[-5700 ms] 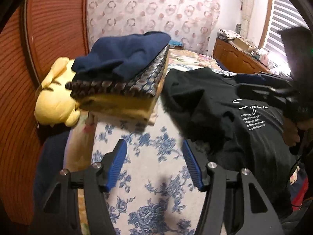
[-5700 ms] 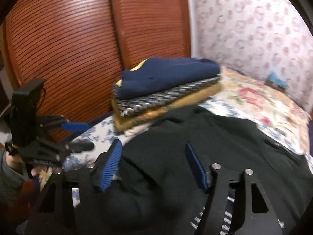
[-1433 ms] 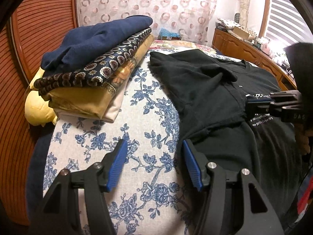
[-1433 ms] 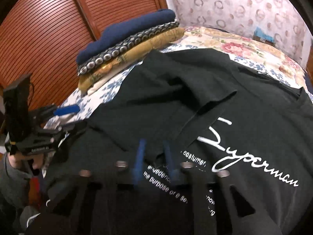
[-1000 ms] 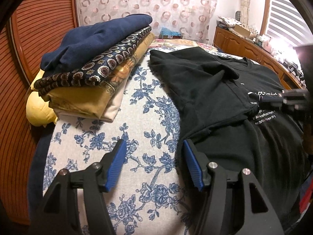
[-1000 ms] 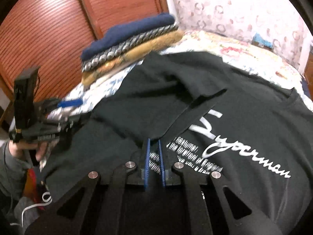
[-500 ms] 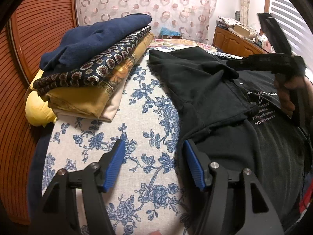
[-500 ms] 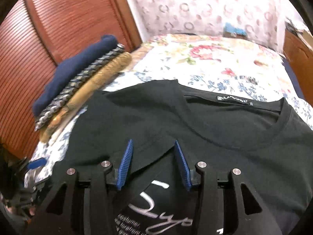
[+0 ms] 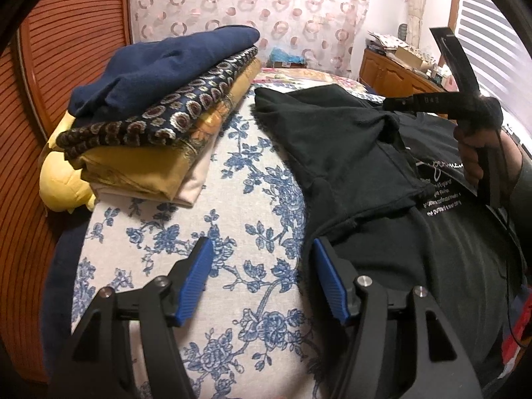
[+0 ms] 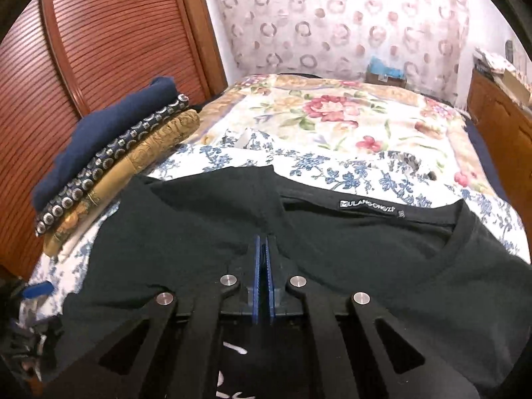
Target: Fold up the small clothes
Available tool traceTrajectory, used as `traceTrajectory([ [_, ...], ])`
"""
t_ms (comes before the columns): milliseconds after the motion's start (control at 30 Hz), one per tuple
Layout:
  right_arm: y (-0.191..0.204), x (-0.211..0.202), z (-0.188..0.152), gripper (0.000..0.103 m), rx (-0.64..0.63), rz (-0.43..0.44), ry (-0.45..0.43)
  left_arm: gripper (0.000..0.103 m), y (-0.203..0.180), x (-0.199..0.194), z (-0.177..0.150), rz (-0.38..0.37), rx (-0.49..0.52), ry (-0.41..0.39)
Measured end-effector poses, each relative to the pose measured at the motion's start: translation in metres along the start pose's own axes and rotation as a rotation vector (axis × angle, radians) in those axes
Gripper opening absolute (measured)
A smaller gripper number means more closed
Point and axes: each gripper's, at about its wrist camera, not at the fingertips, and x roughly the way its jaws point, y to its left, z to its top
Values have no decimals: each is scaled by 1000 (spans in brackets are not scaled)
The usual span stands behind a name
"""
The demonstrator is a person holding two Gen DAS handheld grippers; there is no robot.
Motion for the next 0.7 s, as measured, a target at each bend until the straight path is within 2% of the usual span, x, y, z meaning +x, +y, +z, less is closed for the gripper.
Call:
traceTrajectory([
  [167,-3,-11,-1,2,14,-2,-28,62,-15,-15,9,8,33,-36],
  [233,-7,-23,-2,12,17,0,-47,62,-26,-21,15,-1,56,-54],
  [300,-10,-36,-6,17,10,0,-66,62,-40,-26,22,-17,80,-70],
  [433,-22,-76,-25,31,-16,1,-100,62,-75,-24,38,-78,140,-85],
  [700,-62,-153,-76,38,-23,-33,-134,62,-146,-3,55,-146,243,-67],
])
